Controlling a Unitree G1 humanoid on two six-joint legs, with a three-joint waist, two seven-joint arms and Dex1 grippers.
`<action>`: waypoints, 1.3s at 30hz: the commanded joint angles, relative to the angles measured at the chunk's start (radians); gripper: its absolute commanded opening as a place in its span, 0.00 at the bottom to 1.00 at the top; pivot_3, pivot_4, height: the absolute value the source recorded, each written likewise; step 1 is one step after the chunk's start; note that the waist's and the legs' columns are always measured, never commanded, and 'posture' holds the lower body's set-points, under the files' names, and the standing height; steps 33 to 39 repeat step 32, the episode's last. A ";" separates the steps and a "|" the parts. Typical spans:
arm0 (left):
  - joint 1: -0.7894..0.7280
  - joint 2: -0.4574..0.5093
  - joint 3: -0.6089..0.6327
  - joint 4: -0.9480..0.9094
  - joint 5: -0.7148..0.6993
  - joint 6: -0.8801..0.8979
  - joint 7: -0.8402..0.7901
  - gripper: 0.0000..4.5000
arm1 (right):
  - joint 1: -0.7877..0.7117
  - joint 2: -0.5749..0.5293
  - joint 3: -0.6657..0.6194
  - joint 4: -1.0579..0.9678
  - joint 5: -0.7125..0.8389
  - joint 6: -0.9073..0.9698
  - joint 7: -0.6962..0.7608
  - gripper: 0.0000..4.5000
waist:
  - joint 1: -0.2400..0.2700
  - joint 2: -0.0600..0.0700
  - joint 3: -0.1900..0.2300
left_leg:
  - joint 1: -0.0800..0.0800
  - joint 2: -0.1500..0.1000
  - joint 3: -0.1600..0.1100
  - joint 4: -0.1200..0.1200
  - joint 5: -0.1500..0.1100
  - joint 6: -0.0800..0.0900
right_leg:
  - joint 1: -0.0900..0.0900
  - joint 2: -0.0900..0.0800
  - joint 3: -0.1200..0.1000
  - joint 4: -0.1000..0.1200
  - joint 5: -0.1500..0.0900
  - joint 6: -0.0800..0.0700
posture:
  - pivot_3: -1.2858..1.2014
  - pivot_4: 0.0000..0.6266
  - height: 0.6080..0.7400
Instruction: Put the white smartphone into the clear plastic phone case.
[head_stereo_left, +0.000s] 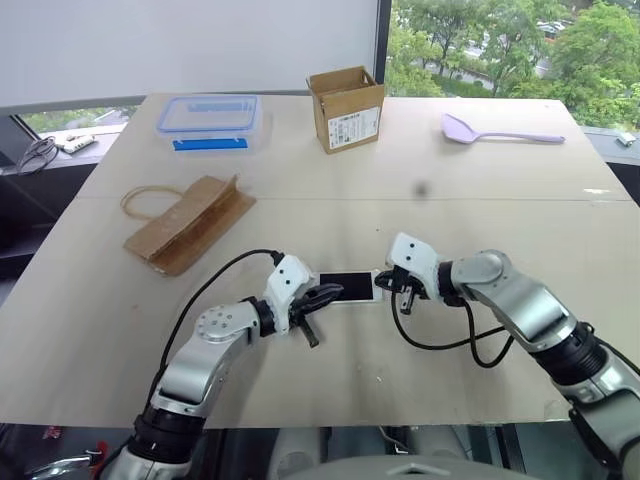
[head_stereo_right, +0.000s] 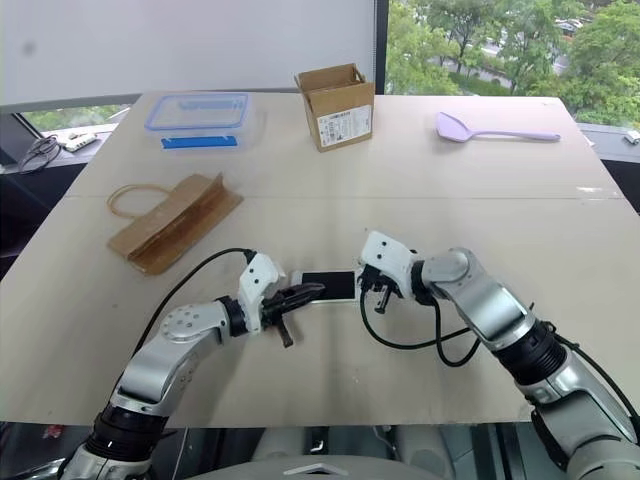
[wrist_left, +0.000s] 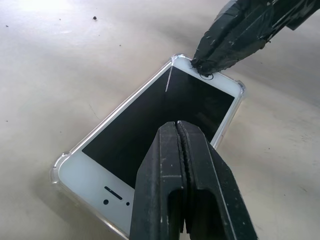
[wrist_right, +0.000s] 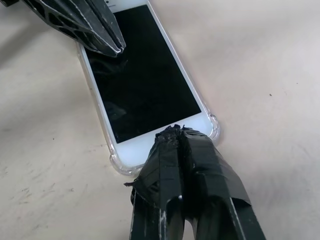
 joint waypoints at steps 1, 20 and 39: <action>0.009 -0.047 0.097 -0.071 -0.097 0.002 0.035 0.06 | 0.065 0.066 -0.140 -0.010 0.068 -0.096 -0.042 0.00 | -0.001 0.000 0.005 | -0.001 0.000 0.000 0.000 0.000 0.000 | -0.001 0.000 0.000 0.000 0.000 0.000 | 0.52 0.24 1.00; 0.160 -0.008 0.441 -0.222 -0.325 0.135 0.168 1.00 | 0.463 -0.077 -0.597 -0.345 0.243 -0.102 -0.038 0.98 | 0.000 -0.004 0.021 | -0.004 0.000 0.001 -0.001 0.000 -0.001 | -0.002 0.002 0.000 -0.002 0.000 0.001 | 0.52 0.24 1.00; 0.355 0.053 0.470 -0.230 -0.288 0.075 0.096 1.00 | 0.707 -0.063 -0.707 -0.389 0.226 -0.233 -0.067 0.98 | 0.000 -0.004 0.022 | -0.001 0.001 -0.002 0.000 -0.001 -0.001 | -0.002 0.001 0.002 -0.001 -0.002 0.004 | 0.52 0.24 1.00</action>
